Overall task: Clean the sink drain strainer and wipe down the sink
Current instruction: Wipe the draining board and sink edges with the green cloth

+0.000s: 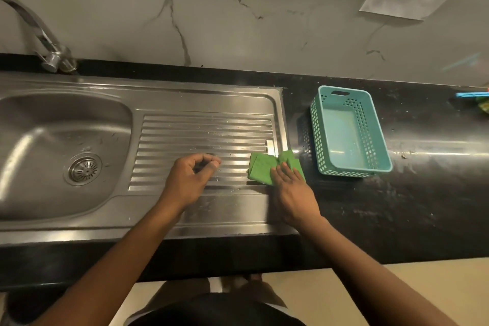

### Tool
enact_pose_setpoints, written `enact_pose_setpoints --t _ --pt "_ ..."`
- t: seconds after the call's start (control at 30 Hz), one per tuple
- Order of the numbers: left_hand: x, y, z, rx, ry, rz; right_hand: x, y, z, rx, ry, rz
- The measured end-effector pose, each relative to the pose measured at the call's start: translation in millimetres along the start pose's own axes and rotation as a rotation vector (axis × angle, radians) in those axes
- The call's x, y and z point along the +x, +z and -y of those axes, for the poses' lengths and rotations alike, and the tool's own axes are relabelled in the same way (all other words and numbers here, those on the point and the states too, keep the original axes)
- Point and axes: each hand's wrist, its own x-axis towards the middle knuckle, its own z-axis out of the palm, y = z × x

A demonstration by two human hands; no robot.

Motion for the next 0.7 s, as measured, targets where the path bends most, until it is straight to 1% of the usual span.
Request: enact_pose_setpoints --t 0.1,0.23,0.3,0.4,0.47,0.53,0.6,0.63,0.67,0.7 --pt "-2 -1 0 -0.002 0.002 0.005 -24 7 9 0.031 0.021 -0.018" --pt "0 0 -2 -0.015 0.003 0.023 -51 17 27 -0.019 0.083 -0.035" --pt "2 -1 -2 -0.026 0.001 0.032 -60 19 37 0.001 0.112 -0.019" --pt "6 -5 0 -0.024 0.000 0.057 -65 5 51 0.146 0.188 0.027" --pt "9 -7 1 -0.016 -0.001 0.074 -66 -12 53 0.292 0.269 0.013" --pt "12 -11 4 -0.006 0.003 0.091 -66 -30 51 0.513 0.392 -0.053" --pt "14 -15 5 0.006 0.003 0.103 -61 -47 47 0.766 0.508 -0.191" --pt "15 -17 5 0.011 0.000 0.104 -57 -56 42 0.833 0.543 -0.263" --pt "16 -19 6 0.013 -0.002 0.103 -52 -63 39 0.843 0.560 -0.327" --pt "15 -20 6 0.013 -0.003 0.101 -47 -70 36 0.803 0.556 -0.384"
